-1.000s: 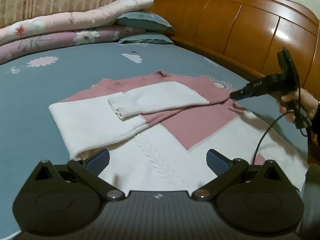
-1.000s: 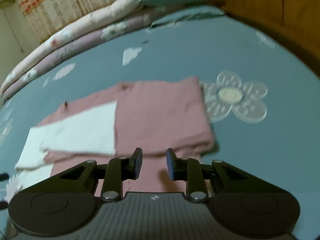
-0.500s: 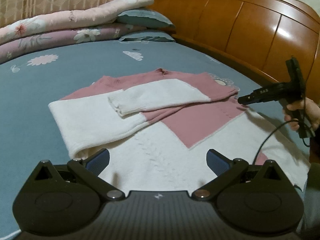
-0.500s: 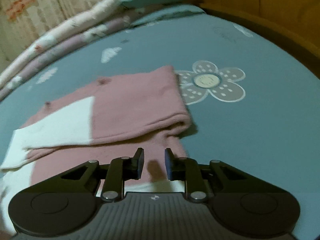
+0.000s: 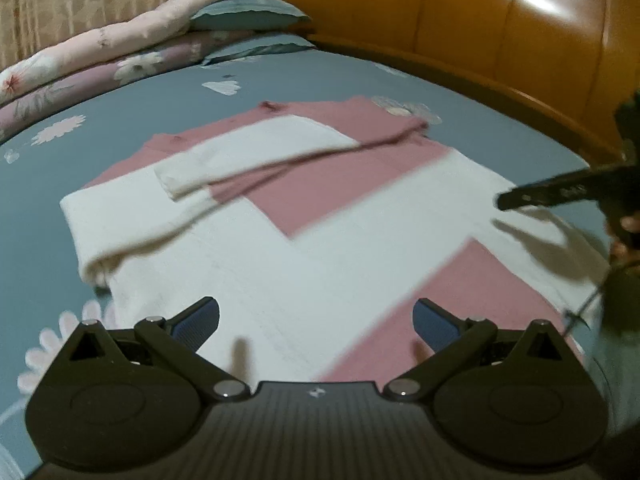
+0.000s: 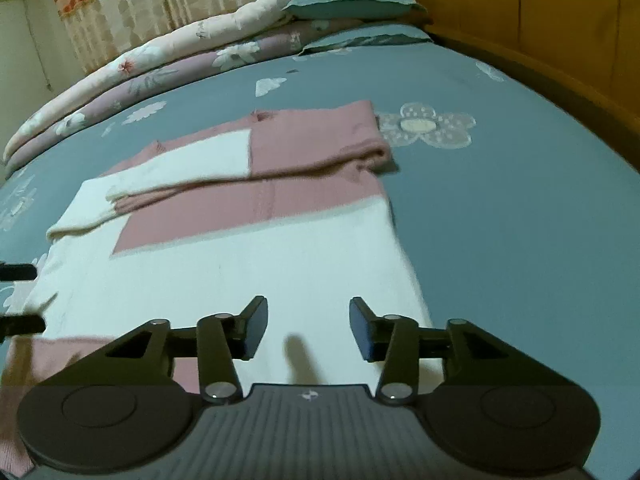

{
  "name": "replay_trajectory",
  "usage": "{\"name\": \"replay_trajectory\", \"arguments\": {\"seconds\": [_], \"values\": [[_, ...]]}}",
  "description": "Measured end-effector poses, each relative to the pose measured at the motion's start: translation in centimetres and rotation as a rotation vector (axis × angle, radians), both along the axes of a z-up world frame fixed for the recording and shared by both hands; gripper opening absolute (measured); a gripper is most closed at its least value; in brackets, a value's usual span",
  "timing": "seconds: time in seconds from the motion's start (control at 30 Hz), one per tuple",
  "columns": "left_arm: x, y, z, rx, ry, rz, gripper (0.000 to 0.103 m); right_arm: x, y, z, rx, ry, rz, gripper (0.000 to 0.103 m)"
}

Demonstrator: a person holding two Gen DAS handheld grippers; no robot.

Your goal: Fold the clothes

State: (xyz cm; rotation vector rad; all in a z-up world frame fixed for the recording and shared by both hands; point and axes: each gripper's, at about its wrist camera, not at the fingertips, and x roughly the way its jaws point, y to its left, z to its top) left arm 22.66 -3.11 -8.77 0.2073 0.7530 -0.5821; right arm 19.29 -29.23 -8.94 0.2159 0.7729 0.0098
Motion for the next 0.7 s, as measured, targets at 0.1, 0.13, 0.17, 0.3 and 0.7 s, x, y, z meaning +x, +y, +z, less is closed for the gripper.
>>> {"name": "replay_trajectory", "arguments": {"seconds": [0.1,0.13,0.17,0.3,0.7], "values": [[-2.9,-1.0,-0.2,0.031,-0.016,-0.005,0.102,-0.7,1.0,-0.9,-0.041,-0.006,0.013,0.052],[-3.7,-1.3,-0.3,0.034,-0.014,-0.002,0.102,-0.9,1.3,-1.2,-0.059,-0.013,0.018,0.053],[-4.3,-1.5,-0.4,0.033,-0.008,0.003,0.102,-1.2,1.6,-1.4,-0.074,-0.021,0.027,0.055],[-5.9,-1.8,-1.3,-0.005,0.083,0.024,0.102,-2.4,1.8,-2.2,-0.08,-0.059,0.06,0.072],[-9.0,-0.2,-2.2,0.003,0.175,0.147,0.102,-4.3,2.4,-1.9,-0.068,-0.082,0.116,0.094]]}}
